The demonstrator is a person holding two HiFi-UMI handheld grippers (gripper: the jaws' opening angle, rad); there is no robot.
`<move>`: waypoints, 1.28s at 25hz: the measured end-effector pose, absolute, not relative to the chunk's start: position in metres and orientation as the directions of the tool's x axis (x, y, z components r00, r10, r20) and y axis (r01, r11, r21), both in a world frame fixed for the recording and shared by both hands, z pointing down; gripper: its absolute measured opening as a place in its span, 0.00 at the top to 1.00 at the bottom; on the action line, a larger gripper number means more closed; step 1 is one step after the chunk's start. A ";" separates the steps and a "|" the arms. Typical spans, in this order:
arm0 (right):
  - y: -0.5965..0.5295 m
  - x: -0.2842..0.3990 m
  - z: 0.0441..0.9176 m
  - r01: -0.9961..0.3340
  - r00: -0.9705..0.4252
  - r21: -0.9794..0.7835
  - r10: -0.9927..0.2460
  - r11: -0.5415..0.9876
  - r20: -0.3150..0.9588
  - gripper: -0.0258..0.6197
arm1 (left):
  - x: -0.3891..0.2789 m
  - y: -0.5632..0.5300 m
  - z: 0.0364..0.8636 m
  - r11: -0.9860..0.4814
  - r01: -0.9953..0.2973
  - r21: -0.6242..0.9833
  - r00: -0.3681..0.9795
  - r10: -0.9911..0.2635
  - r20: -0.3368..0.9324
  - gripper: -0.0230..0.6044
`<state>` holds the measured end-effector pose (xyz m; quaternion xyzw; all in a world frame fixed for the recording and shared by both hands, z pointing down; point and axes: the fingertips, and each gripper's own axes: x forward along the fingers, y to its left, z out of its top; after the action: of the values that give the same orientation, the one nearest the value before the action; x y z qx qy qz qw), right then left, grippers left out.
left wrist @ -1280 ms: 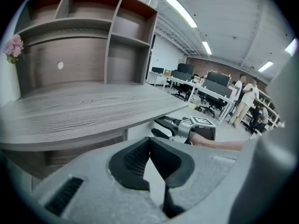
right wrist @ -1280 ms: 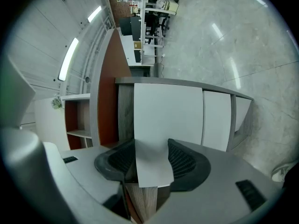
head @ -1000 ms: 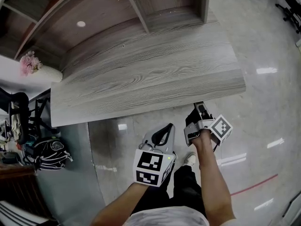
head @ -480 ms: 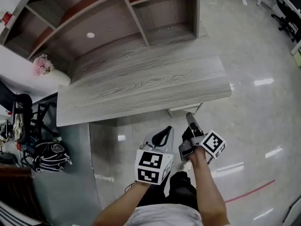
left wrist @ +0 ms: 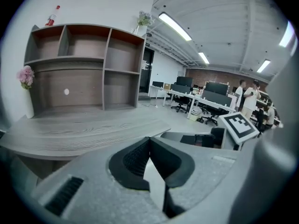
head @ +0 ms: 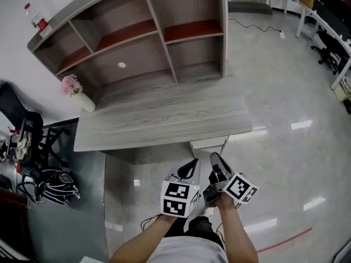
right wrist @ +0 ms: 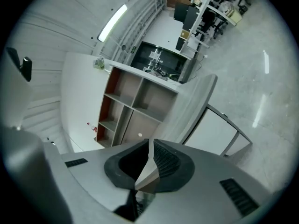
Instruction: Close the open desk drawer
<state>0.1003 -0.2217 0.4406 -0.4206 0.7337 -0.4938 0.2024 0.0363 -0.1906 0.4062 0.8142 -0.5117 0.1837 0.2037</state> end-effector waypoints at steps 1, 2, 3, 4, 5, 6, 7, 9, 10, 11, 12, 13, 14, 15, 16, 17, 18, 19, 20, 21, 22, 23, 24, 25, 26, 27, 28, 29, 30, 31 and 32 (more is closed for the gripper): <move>-0.217 0.100 0.432 -0.440 -0.572 -0.879 -0.812 0.181 0.119 0.92 | 0.037 -0.188 0.401 -0.390 -0.909 0.144 0.407 -0.762 0.503 0.96; -0.213 0.100 0.423 -0.463 -0.577 -0.863 -0.808 0.201 0.121 0.92 | 0.037 -0.186 0.397 -0.387 -0.910 0.148 0.406 -0.766 0.498 0.96; -0.209 0.099 0.415 -0.485 -0.580 -0.847 -0.805 0.220 0.123 0.93 | 0.037 -0.184 0.392 -0.384 -0.911 0.153 0.407 -0.770 0.491 0.96; -0.206 0.097 0.406 -0.507 -0.582 -0.828 -0.804 0.240 0.124 0.93 | 0.037 -0.182 0.387 -0.384 -0.910 0.156 0.410 -0.773 0.484 0.96; -0.202 0.095 0.397 -0.529 -0.583 -0.808 -0.803 0.260 0.124 0.93 | 0.036 -0.181 0.383 -0.387 -0.909 0.157 0.413 -0.777 0.475 0.96; -0.198 0.092 0.390 -0.552 -0.584 -0.786 -0.802 0.278 0.126 0.94 | 0.035 -0.179 0.378 -0.392 -0.907 0.154 0.416 -0.781 0.465 0.96; -0.194 0.089 0.382 -0.575 -0.583 -0.763 -0.802 0.295 0.129 0.94 | 0.034 -0.177 0.373 -0.397 -0.906 0.150 0.420 -0.785 0.455 0.96; -0.186 0.082 0.370 -0.622 -0.579 -0.714 -0.803 0.322 0.142 0.94 | 0.030 -0.173 0.365 -0.407 -0.903 0.137 0.423 -0.790 0.444 0.96; -0.182 0.078 0.365 -0.646 -0.576 -0.686 -0.803 0.334 0.152 0.95 | 0.027 -0.170 0.362 -0.412 -0.902 0.132 0.425 -0.789 0.443 0.96; -0.178 0.072 0.359 -0.670 -0.573 -0.658 -0.803 0.345 0.163 0.95 | 0.022 -0.168 0.359 -0.416 -0.900 0.129 0.428 -0.789 0.440 0.96; -0.174 0.066 0.354 -0.691 -0.571 -0.630 -0.802 0.355 0.174 0.95 | 0.017 -0.165 0.356 -0.420 -0.899 0.126 0.430 -0.790 0.437 0.96; -0.171 0.060 0.350 -0.708 -0.570 -0.606 -0.801 0.364 0.185 0.96 | 0.010 -0.163 0.354 -0.422 -0.898 0.122 0.431 -0.791 0.434 0.96; -0.168 0.053 0.345 -0.721 -0.569 -0.584 -0.799 0.373 0.192 0.96 | 0.003 -0.160 0.351 -0.421 -0.899 0.119 0.429 -0.794 0.430 0.96; -0.164 0.046 0.340 -0.734 -0.569 -0.561 -0.799 0.383 0.197 0.96 | -0.004 -0.158 0.348 -0.419 -0.900 0.117 0.427 -0.798 0.425 0.96; -0.161 0.039 0.335 -0.747 -0.567 -0.535 -0.799 0.395 0.201 0.96 | -0.012 -0.156 0.345 -0.416 -0.901 0.119 0.426 -0.803 0.418 0.96; -0.158 0.032 0.330 -0.762 -0.563 -0.503 -0.801 0.407 0.204 0.96 | -0.018 -0.153 0.341 -0.414 -0.902 0.125 0.427 -0.805 0.411 0.96; -0.154 0.026 0.325 -0.778 -0.558 -0.470 -0.803 0.418 0.210 0.96 | -0.025 -0.149 0.339 -0.414 -0.901 0.132 0.430 -0.807 0.406 0.96; -0.151 0.019 0.321 -0.791 -0.554 -0.437 -0.803 0.428 0.217 0.96 | -0.031 -0.146 0.336 -0.414 -0.899 0.139 0.434 -0.807 0.401 0.96; -0.147 0.012 0.317 -0.803 -0.552 -0.405 -0.802 0.438 0.226 0.96 | -0.037 -0.142 0.332 -0.415 -0.898 0.143 0.437 -0.808 0.395 0.96; -0.145 0.006 0.314 -0.812 -0.550 -0.373 -0.801 0.449 0.234 0.96 | -0.042 -0.140 0.329 -0.415 -0.898 0.144 0.437 -0.811 0.388 0.96; -0.142 0.000 0.311 -0.820 -0.548 -0.343 -0.801 0.458 0.241 0.96 | -0.046 -0.138 0.326 -0.414 -0.899 0.144 0.437 -0.815 0.381 0.96; -0.140 -0.004 0.309 -0.826 -0.545 -0.318 -0.801 0.465 0.245 0.96 | -0.050 -0.137 0.323 -0.412 -0.899 0.146 0.436 -0.818 0.375 0.96; -0.138 -0.009 0.308 -0.830 -0.543 -0.302 -0.802 0.469 0.248 0.96 | -0.054 -0.136 0.321 -0.409 -0.900 0.148 0.434 -0.821 0.370 0.96; -0.137 -0.013 0.308 -0.832 -0.542 -0.295 -0.802 0.470 0.250 0.96 | -0.059 -0.135 0.319 -0.407 -0.901 0.149 0.432 -0.823 0.368 0.96; -0.135 -0.018 0.309 -0.833 -0.541 -0.294 -0.803 0.469 0.252 0.96 | -0.064 -0.134 0.318 -0.405 -0.902 0.147 0.430 -0.824 0.368 0.96; -0.133 -0.022 0.309 -0.834 -0.539 -0.296 -0.803 0.466 0.253 0.96 | -0.069 -0.133 0.318 -0.404 -0.903 0.145 0.428 -0.825 0.369 0.96; -0.131 -0.026 0.310 -0.835 -0.537 -0.297 -0.804 0.463 0.255 0.96 | -0.074 -0.131 0.318 -0.404 -0.904 0.143 0.427 -0.825 0.370 0.96; -0.129 -0.029 0.310 -0.837 -0.534 -0.296 -0.805 0.461 0.257 0.96 | -0.078 -0.130 0.318 -0.404 -0.903 0.143 0.428 -0.825 0.370 0.96; -0.128 -0.032 0.310 -0.838 -0.532 -0.294 -0.806 0.459 0.258 0.96 | -0.081 -0.128 0.318 -0.405 -0.903 0.145 0.429 -0.824 0.370 0.96; -0.127 -0.035 0.310 -0.840 -0.530 -0.289 -0.807 0.459 0.259 0.96 | -0.083 -0.127 0.319 -0.408 -0.901 0.146 0.432 -0.822 0.370 0.96; -0.126 -0.037 0.309 -0.841 -0.529 -0.284 -0.808 0.460 0.259 0.96 | -0.085 -0.126 0.319 -0.411 -0.900 0.147 0.435 -0.821 0.370 0.96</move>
<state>-0.0373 -0.1264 0.3092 -0.4833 0.8533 -0.1908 -0.0435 -0.0851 -0.1259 0.3186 0.8312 -0.5174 0.1207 0.1637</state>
